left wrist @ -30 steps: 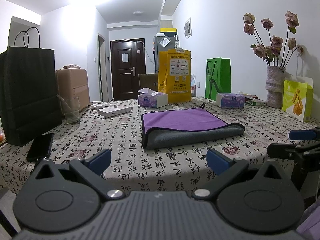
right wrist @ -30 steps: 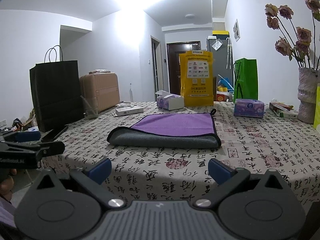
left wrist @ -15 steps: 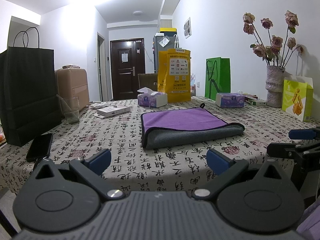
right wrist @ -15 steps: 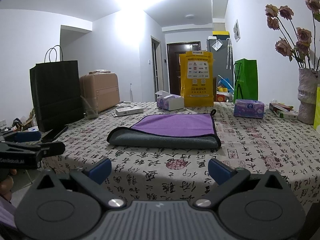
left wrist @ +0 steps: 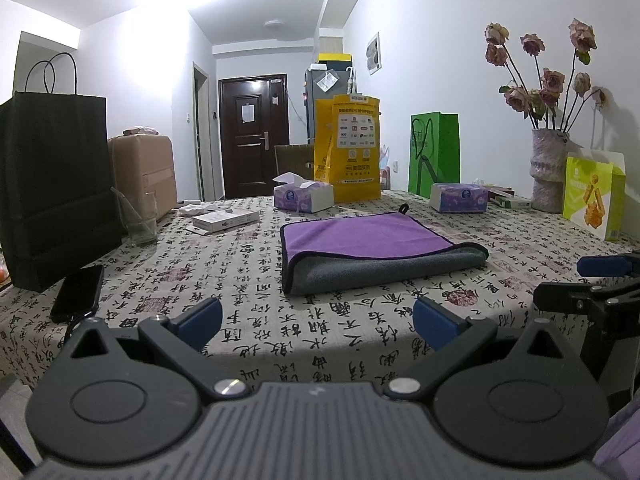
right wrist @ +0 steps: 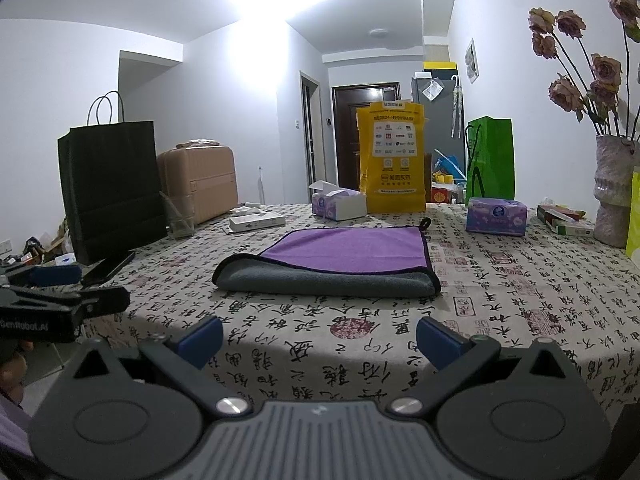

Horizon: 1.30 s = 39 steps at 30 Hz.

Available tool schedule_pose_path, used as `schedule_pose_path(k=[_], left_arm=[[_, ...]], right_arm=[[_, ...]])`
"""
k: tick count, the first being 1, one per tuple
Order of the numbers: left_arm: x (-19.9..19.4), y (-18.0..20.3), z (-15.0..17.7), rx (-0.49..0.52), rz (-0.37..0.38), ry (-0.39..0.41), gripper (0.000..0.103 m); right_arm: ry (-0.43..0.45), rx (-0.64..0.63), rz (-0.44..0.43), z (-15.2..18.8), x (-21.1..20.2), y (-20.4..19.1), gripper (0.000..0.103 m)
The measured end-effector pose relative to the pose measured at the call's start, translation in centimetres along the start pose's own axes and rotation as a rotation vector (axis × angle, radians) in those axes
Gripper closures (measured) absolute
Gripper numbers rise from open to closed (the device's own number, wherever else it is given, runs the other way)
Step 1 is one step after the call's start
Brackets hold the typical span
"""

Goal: Fold towel

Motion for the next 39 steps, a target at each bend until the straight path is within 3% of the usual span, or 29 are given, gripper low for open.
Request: schedule_pose_path(k=[23,39], left_arm=[[0.4,0.0,0.3,0.008,0.009,-0.028,0.0],[2.6,-0.3,1.2,0.011,-0.027,-0.063,0.0]], right_arm=[[-0.013,0.007,0.0,0.3,0.5,0.1,0.0],[-0.054,0.023,-0.01,0.9,2.3,-0.3,0.0]])
Point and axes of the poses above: each gripper's, at about its wrist camera, not at the fingertips, and x roughly the way its jaws point, y to its right, z to its underside, the point moved 2 cm from there along x, roughly the way its jaws point, and after that the axes turned 13 degrees about -x, right-handed, at the moved point
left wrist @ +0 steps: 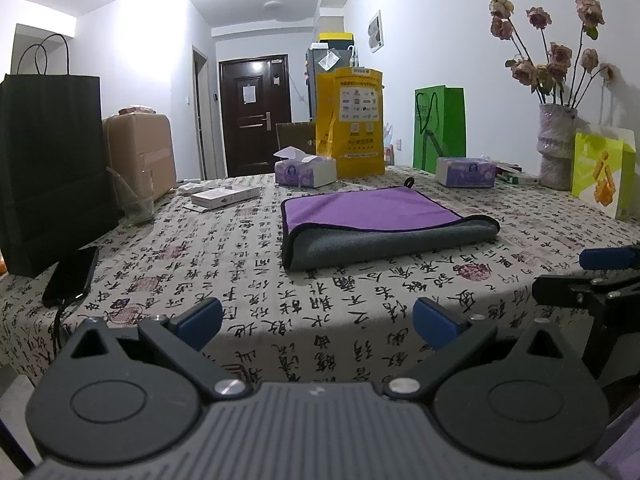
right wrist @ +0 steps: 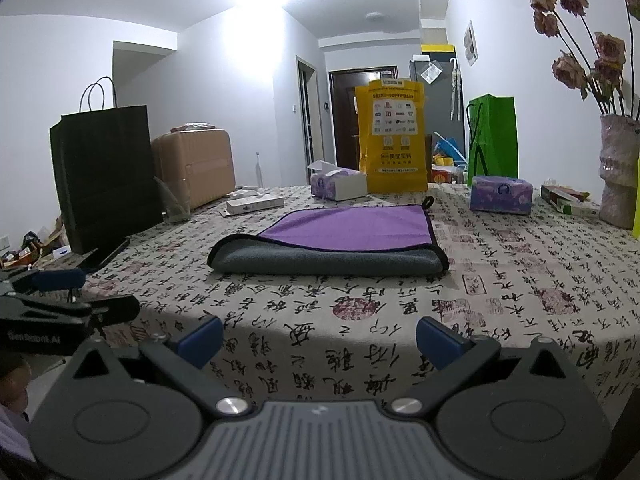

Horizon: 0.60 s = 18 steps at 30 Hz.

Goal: Fold towel

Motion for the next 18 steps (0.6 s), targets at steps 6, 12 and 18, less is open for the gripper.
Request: schedule_pose_path(k=[6,12,18], left_arm=[[1.2,0.0,-0.2,-0.033,-0.003,-0.023,0.0],[2.8,-0.3,-0.1,-0.053,-0.017,-0.062,0.0],[4.8,-1.0,-0.4,-0.074,-0.039,-0.096,0.0]], right_arm=[[-0.009,0.019,0.012,0.0,0.9,0.6,0.0],[-0.024,0.041,0.023,0.0,2.1,1.3,0.0],[-0.025,0.088,0.045,0.2,3.4,2.5,0.0]])
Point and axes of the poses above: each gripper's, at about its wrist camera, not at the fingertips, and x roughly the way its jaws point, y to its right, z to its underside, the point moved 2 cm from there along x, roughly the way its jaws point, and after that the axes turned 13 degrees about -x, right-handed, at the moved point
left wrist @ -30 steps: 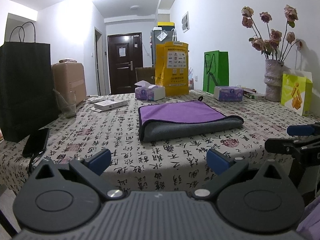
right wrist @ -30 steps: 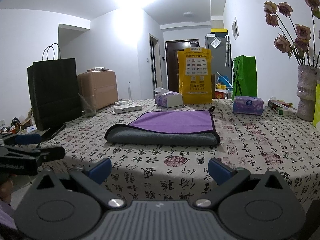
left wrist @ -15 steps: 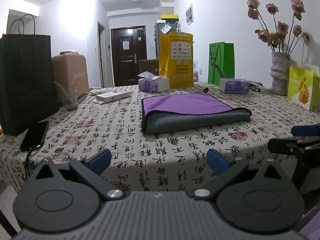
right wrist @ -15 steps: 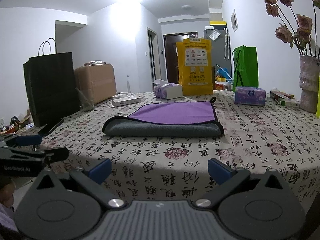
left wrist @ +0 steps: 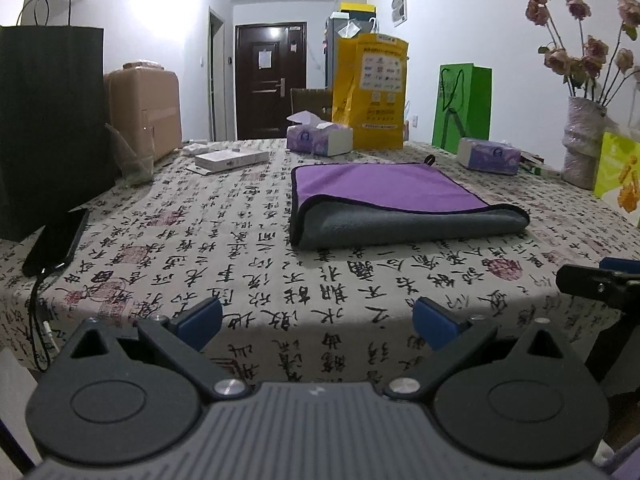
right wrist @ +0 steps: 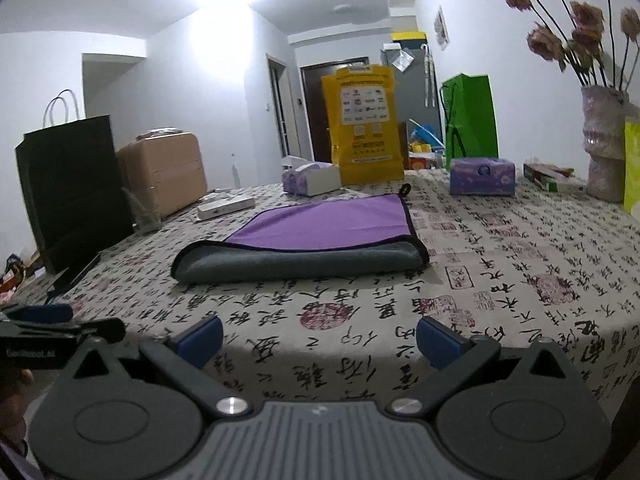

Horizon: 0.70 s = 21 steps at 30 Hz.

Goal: Fold towel

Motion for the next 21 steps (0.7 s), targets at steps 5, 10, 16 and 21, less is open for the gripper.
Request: schedule_pose_path(k=[5,10,16,21], left_arm=[[2.1,0.3,-1.0,0.006,-0.011,-0.003,0.0],[4.5,1.2,-2.5,0.02,-0.001,0.02,0.0],[7.6,2.0,-4.0,0.048,0.021,0.025,0.001],[10.8,1.3,-5.3,0.026,0.029,-0.03,0.018]], right_arm=[[-0.022,0.012,0.012,0.0,2.2,1.1,0.0],[-0.004,-0.017,0.032,-0.6,4.3,2.1,0.0],[-0.005,-0.023,0.067,-2.1,7.2,4.6,0.005],[-0.01,-0.081,0.056,-3.5,9.3,6.6,0.015]])
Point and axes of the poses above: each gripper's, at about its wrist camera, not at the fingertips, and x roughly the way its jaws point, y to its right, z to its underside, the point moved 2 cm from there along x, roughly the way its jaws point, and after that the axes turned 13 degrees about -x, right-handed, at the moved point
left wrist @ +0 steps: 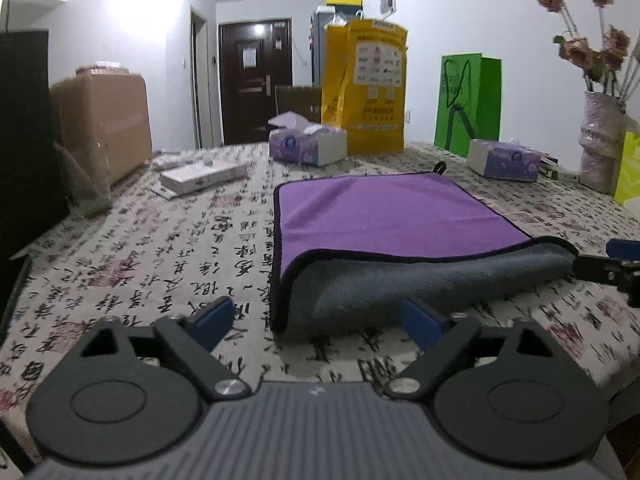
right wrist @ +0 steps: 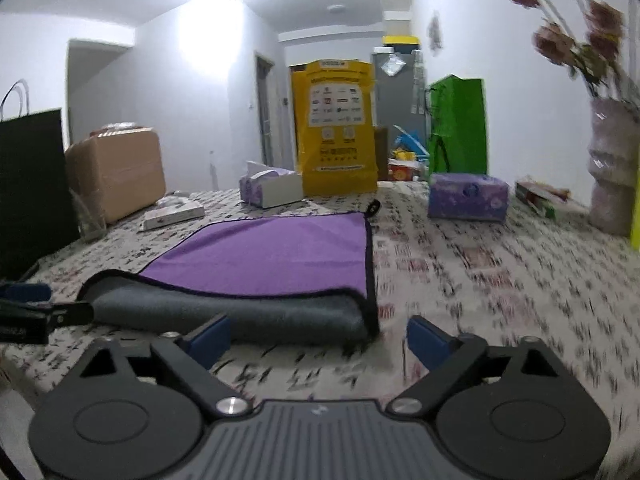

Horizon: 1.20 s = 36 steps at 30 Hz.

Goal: Fold towel

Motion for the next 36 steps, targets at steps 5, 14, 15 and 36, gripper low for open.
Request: schedule_pose_path(k=[5,14,15,36], left_arm=[[2.0,-1.1,-1.7,-0.036,0.043,-0.037,0.042],[3.3,-1.7,-1.2,-0.031,0.109,-0.128,0.063],[3.2,-1.8,-1.1,-0.03,0.108,-0.13,0.062],[2.4,-0.9,-2.0,0.057,0.054,-0.04,0.096]], right_arm=[[-0.03,-0.058,-0.072,-1.8,2.7,1.9,0.03],[-0.141,-0.13,-0.267,-2.8,7.3,3.3,0.051],[-0.145,-0.129,-0.282,-2.8,7.5,3.3,0.052],[-0.161,-0.146,-0.248,-2.7,6.7,4.0,0.099]])
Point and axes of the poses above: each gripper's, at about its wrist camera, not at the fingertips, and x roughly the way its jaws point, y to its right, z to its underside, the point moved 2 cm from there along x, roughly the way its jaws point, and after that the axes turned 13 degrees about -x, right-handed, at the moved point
